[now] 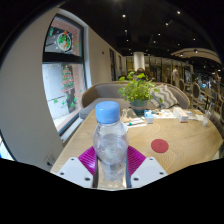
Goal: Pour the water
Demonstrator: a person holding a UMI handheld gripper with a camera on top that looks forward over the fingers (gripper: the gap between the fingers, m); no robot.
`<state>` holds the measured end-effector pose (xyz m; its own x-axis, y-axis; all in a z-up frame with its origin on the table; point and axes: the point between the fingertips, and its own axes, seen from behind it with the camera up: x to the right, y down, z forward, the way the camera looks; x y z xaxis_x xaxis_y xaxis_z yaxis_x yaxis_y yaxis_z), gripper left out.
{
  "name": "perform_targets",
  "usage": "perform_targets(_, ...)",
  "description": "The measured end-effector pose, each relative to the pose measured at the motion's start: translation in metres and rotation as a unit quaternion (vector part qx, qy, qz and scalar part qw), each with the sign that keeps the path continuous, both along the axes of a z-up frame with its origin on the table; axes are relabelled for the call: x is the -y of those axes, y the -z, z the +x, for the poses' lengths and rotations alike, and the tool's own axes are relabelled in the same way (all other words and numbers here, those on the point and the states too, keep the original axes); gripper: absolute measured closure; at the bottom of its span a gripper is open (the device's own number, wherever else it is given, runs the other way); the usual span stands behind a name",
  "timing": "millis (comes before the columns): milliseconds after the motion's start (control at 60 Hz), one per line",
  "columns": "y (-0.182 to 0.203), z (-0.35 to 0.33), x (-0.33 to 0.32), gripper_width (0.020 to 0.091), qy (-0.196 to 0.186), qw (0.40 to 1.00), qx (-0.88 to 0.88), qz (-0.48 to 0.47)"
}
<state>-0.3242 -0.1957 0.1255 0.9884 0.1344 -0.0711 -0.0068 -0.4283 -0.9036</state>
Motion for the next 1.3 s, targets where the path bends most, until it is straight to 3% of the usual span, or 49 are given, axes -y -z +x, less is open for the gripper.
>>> perform_targets(250,-0.109,-0.079,-0.017,0.0737,-0.029,0.967,-0.254,0.016)
perform_targets(433,-0.160,-0.109,-0.052,0.0739,-0.008,0.849,-0.528,-0.020)
perform_targets(633,-0.134,-0.116,-0.091,0.0739,0.034,0.694,-0.714,-0.080)
perform_targets(883,-0.077,-0.123,-0.107,0.0739,0.082,0.572,-0.804,-0.138)
perform_targets(1133,-0.069,-0.125,-0.104,0.0740,0.082,0.576,-0.798,-0.157)
perform_targets(1300,-0.103,-0.118,-0.101,0.0738,0.026,0.704,-0.699,-0.126)
